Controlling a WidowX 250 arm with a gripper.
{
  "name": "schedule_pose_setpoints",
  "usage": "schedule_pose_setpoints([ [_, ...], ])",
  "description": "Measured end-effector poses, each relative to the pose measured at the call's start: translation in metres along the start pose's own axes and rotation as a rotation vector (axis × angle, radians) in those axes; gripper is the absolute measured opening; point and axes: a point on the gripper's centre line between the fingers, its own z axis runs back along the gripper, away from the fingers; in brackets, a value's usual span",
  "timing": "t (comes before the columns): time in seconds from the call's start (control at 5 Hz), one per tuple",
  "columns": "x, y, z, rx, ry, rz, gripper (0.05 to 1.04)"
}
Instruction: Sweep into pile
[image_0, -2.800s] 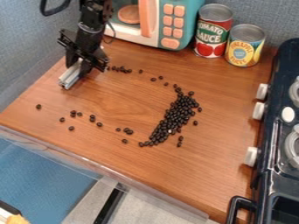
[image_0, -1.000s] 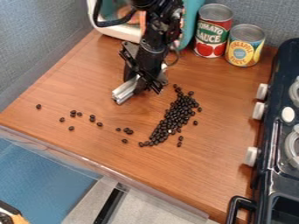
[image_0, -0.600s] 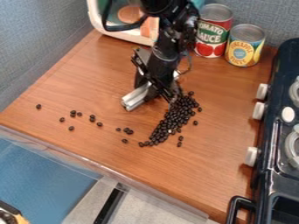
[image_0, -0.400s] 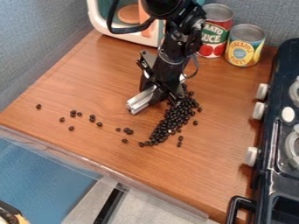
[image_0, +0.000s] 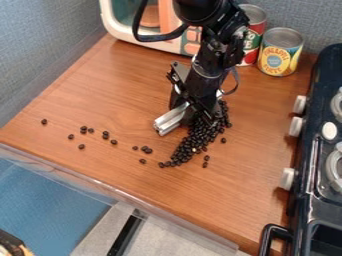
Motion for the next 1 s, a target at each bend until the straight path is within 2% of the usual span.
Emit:
schedule_pose_setpoints([
  [0.2, -0.002, 0.014, 0.017, 0.030, -0.027, 0.052, 0.381],
  [0.4, -0.015, 0.046, 0.025, 0.057, -0.026, 0.158, 0.381],
  [0.6, -0.031, 0.085, 0.039, 0.099, -0.047, 0.268, 0.380],
  [0.8, -0.056, 0.110, 0.040, 0.153, -0.021, 0.345, 0.381],
  [1.0, -0.091, 0.133, 0.029, 0.176, 0.006, 0.416, 0.381],
])
